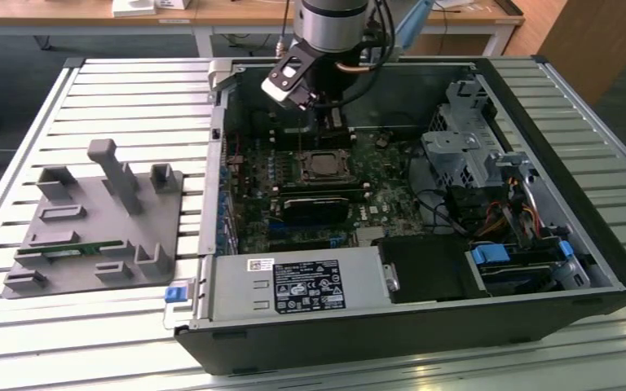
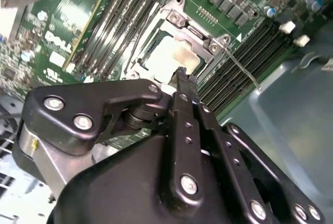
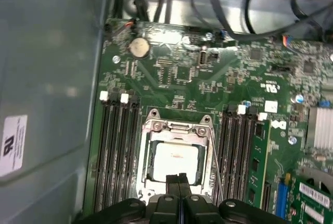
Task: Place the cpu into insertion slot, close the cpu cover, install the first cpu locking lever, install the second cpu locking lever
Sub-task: 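Install the first cpu locking lever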
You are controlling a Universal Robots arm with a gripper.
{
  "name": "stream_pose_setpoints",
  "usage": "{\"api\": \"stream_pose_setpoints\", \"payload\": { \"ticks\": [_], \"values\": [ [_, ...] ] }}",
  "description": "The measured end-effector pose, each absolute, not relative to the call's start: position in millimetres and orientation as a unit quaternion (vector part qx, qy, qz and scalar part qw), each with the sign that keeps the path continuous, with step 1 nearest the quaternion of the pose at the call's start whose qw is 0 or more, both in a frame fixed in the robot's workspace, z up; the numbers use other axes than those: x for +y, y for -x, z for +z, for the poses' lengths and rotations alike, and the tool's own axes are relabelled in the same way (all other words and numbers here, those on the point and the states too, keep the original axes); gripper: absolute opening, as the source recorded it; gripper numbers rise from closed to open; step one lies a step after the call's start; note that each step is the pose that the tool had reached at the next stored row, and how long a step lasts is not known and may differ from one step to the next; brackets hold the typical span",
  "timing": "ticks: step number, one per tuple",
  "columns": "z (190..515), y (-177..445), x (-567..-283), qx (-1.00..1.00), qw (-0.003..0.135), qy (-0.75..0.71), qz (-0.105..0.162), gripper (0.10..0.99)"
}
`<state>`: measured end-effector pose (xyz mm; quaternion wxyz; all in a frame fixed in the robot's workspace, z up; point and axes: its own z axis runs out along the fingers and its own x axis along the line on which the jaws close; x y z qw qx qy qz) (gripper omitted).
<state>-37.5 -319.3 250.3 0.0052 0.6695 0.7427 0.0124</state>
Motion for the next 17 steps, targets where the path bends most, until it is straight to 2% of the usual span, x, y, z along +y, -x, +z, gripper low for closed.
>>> {"api": "stream_pose_setpoints", "payload": {
  "ticks": [17],
  "values": [
    [250.1, 37.5, -319.3, 0.836, 0.003, -0.548, 0.013, 0.106]
  ]
}}
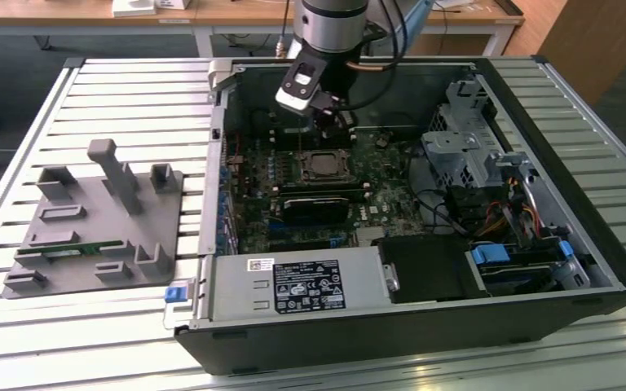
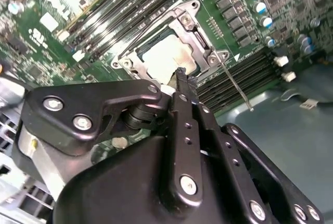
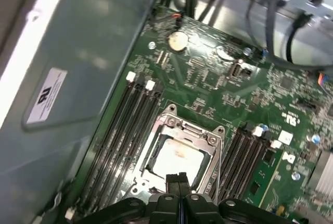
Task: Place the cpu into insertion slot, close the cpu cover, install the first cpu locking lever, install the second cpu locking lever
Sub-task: 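Install the first cpu locking lever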
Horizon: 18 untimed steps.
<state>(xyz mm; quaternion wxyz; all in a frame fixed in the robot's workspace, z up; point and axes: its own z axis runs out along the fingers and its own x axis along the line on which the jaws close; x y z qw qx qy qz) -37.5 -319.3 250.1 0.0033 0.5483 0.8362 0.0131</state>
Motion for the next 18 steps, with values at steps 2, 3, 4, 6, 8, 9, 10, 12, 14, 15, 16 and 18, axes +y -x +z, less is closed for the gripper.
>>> {"api": "stream_pose_setpoints", "payload": {
  "ticks": [2, 3, 4, 6, 8, 9, 10, 12, 14, 15, 16, 18],
  "values": [
    [250.1, 37.5, -319.3, 0.845, 0.003, -0.535, 0.013, 0.106],
    [250.1, 37.5, -319.3, 0.849, 0.003, -0.528, 0.013, 0.106],
    [250.1, 37.5, -319.4, 0.853, 0.003, -0.522, 0.013, 0.106],
    [250.0, 37.5, -319.3, 0.86, 0.003, -0.51, 0.013, 0.106],
    [250.0, 37.5, -319.4, 0.867, 0.003, -0.498, 0.013, 0.106],
    [250.0, 37.5, -319.4, 0.87, 0.002, -0.492, 0.013, 0.106],
    [250.0, 37.5, -319.3, 0.874, 0.002, -0.486, 0.013, 0.106],
    [250.0, 37.5, -319.3, 0.88, 0.002, -0.474, 0.013, 0.106],
    [249.9, 37.5, -319.3, 0.887, 0.002, -0.462, 0.013, 0.106],
    [249.9, 37.5, -319.4, 0.89, 0.002, -0.455, 0.013, 0.106],
    [249.9, 37.5, -319.4, 0.894, 0.002, -0.448, 0.013, 0.106],
    [249.8, 37.5, -319.3, 0.901, 0.002, -0.435, 0.013, 0.106]
  ]
}}
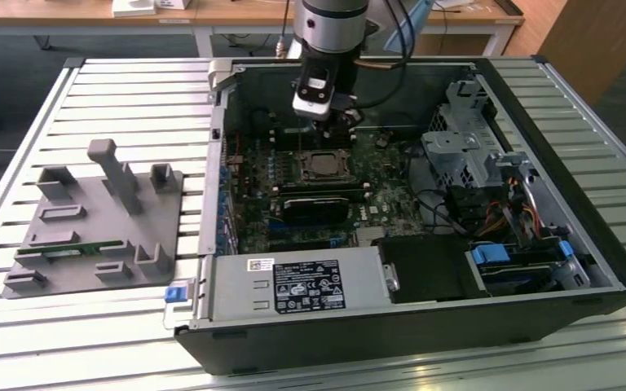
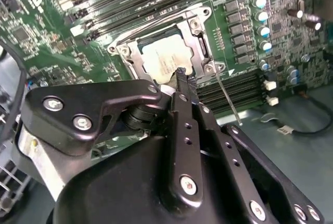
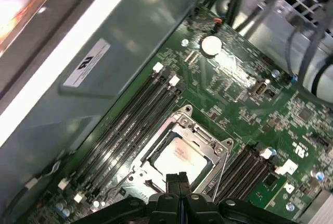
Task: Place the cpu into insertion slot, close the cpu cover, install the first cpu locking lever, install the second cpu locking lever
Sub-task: 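Install the first cpu locking lever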
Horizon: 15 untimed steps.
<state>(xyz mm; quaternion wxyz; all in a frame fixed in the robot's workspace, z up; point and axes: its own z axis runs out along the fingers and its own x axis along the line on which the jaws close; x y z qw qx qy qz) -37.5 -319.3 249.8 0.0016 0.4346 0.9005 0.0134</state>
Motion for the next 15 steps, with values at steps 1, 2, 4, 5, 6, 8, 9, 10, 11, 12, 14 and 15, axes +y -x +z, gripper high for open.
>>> {"api": "stream_pose_setpoints", "payload": {
  "ticks": [1, 2, 4, 5, 6, 8, 9, 10, 11, 12, 14, 15],
  "values": [
    [249.8, 37.5, -319.3, 0.904, 0.001, -0.428, 0.013, 0.106],
    [249.8, 37.5, -319.3, 0.906, 0.001, -0.423, 0.013, 0.106],
    [249.9, 37.5, -319.4, 0.909, 0.001, -0.416, 0.013, 0.106],
    [249.8, 37.5, -319.3, 0.911, 0.001, -0.413, 0.013, 0.106],
    [249.8, 37.5, -319.4, 0.912, 0.001, -0.411, 0.013, 0.106],
    [249.8, 37.5, -319.4, 0.913, 0.001, -0.407, 0.013, 0.106],
    [249.9, 37.5, -319.4, 0.915, 0.001, -0.404, 0.013, 0.106],
    [249.8, 37.5, -319.4, 0.916, 0.001, -0.401, 0.013, 0.106],
    [249.8, 37.5, -319.3, 0.917, 0.001, -0.398, 0.013, 0.106],
    [249.8, 37.5, -319.3, 0.919, 0.001, -0.395, 0.013, 0.106],
    [249.8, 37.5, -319.4, 0.922, 0.001, -0.386, 0.013, 0.106],
    [249.8, 37.5, -319.4, 0.924, 0.001, -0.382, 0.013, 0.106]
  ]
}}
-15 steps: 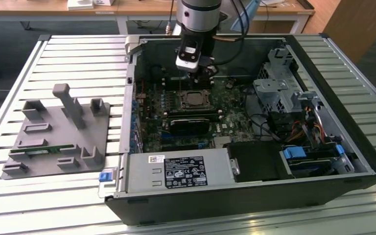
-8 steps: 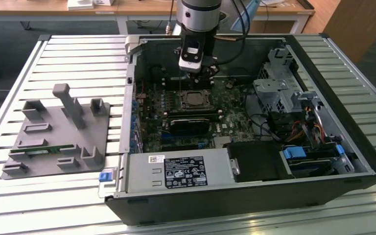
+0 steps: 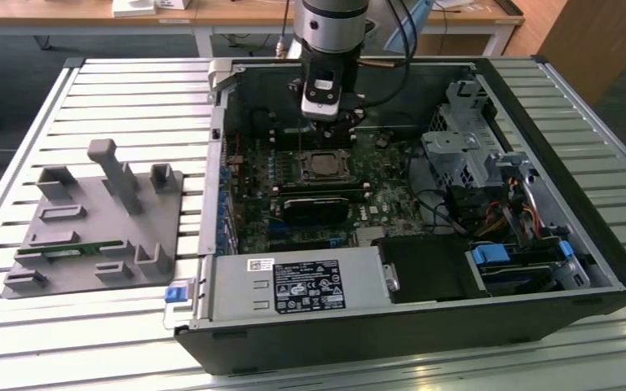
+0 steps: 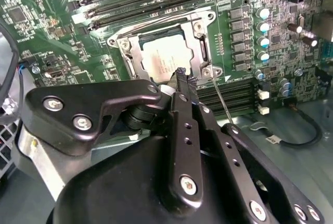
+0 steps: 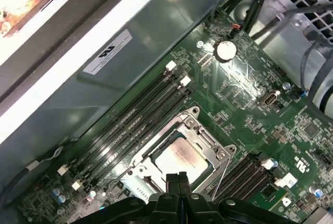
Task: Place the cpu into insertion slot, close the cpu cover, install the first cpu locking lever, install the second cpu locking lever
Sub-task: 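Install the first cpu locking lever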
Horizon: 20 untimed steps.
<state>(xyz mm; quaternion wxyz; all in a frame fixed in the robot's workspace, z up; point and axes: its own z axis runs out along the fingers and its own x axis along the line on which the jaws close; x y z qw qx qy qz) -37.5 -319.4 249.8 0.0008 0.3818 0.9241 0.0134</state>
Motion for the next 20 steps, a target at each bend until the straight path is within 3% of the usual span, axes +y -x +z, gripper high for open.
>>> {"api": "stream_pose_setpoints", "payload": {
  "ticks": [20],
  "values": [
    [249.8, 37.5, -319.6, 0.953, 0.0, -0.303, 0.013, 0.106]
  ]
}}
